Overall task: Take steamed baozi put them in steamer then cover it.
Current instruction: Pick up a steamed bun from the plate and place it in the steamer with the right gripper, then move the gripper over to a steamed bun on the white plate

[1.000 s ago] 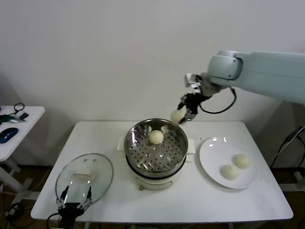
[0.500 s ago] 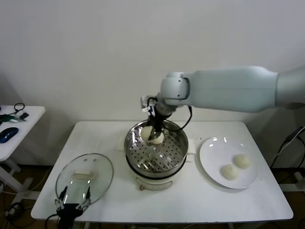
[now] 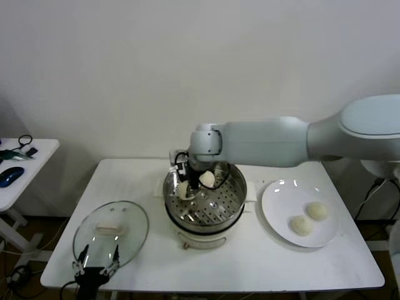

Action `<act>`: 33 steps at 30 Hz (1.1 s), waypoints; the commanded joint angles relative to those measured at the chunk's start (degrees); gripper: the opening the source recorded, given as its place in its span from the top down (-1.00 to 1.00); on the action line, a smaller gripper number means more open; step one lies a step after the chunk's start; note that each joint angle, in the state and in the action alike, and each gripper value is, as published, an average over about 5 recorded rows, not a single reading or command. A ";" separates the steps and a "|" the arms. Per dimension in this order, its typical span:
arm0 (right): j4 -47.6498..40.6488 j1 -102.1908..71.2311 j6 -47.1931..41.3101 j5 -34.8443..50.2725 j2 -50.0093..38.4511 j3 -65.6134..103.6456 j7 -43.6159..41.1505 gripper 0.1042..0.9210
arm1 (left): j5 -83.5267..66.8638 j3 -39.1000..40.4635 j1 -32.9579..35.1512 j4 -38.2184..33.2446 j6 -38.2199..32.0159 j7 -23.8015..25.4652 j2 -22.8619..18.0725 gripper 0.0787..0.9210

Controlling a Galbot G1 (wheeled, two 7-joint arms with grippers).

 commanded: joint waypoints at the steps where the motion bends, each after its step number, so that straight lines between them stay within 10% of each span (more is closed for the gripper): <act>1: -2.26 -3.17 -0.50 -1.24 1.98 0.08 0.68 -0.22 | 0.00 0.04 0.02 0.06 0.02 0.01 -0.04 -0.77; 12: 0.77 4.28 6.39 -5.96 -3.21 -0.36 -5.58 -0.72 | 0.00 0.16 -0.12 0.17 0.00 0.04 -0.10 -0.77; 22: 11.26 22.13 15.91 -5.30 -26.97 -7.71 -19.65 -0.76 | 0.33 0.34 -0.19 0.34 0.14 0.24 -0.02 -0.77; 33: 13.47 17.16 19.58 -25.13 -49.39 -17.70 -20.08 -0.76 | 0.39 0.27 -0.53 0.39 0.30 0.30 -0.15 -0.77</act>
